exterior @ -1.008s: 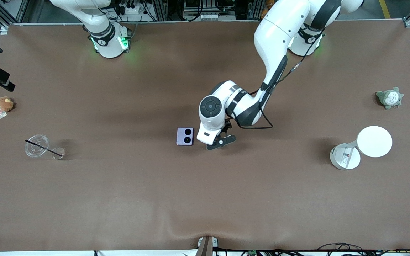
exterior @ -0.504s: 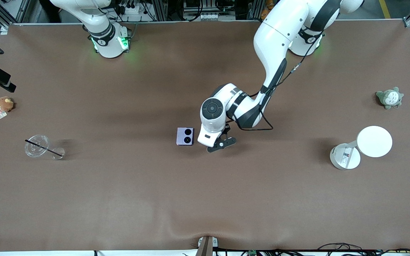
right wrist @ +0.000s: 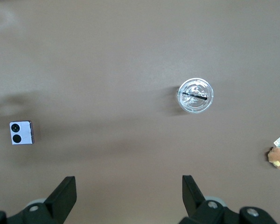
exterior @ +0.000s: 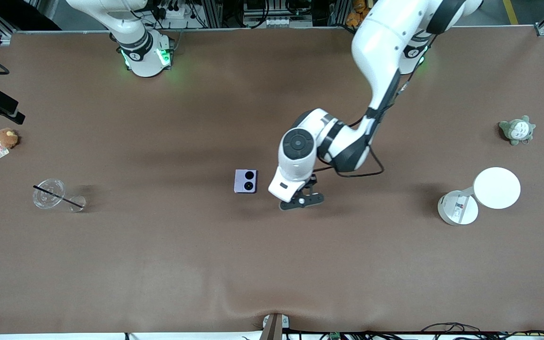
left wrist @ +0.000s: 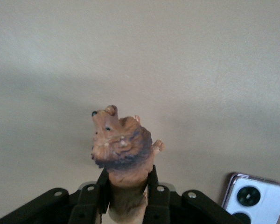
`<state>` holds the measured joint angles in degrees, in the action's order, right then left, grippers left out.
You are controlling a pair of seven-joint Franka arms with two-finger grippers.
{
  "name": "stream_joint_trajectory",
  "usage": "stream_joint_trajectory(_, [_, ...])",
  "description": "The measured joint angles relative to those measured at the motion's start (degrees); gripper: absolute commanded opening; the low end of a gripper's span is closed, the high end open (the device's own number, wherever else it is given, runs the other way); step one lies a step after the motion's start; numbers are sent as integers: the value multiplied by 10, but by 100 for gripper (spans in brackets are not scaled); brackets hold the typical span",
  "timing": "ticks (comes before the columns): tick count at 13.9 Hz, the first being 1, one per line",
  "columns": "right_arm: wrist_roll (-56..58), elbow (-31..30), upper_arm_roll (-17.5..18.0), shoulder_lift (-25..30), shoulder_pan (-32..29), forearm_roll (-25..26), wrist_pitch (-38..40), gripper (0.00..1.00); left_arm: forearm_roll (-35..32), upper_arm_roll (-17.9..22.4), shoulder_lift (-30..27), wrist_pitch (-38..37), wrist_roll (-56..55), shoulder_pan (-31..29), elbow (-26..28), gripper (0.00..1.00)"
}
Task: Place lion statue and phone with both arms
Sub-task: 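Carry the lion statue with the left gripper toward the white lamp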
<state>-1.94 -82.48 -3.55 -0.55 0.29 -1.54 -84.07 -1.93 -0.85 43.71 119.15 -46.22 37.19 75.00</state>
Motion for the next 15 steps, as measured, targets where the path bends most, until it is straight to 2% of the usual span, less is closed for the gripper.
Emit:
stream_joint_trajectory(5, [0,0,0,-1,2,0,0,100,0,0,-57,-39,143,-63,15,0])
stream_joint_trajectory(11, [0,0,0,-1,2,0,0,100,0,-3,-143,-44,302,-145,123,0])
stream_joint_trajectory(15, [0,0,0,-1,2,0,0,100,0,-3,-169,-41,369,-182,174,0])
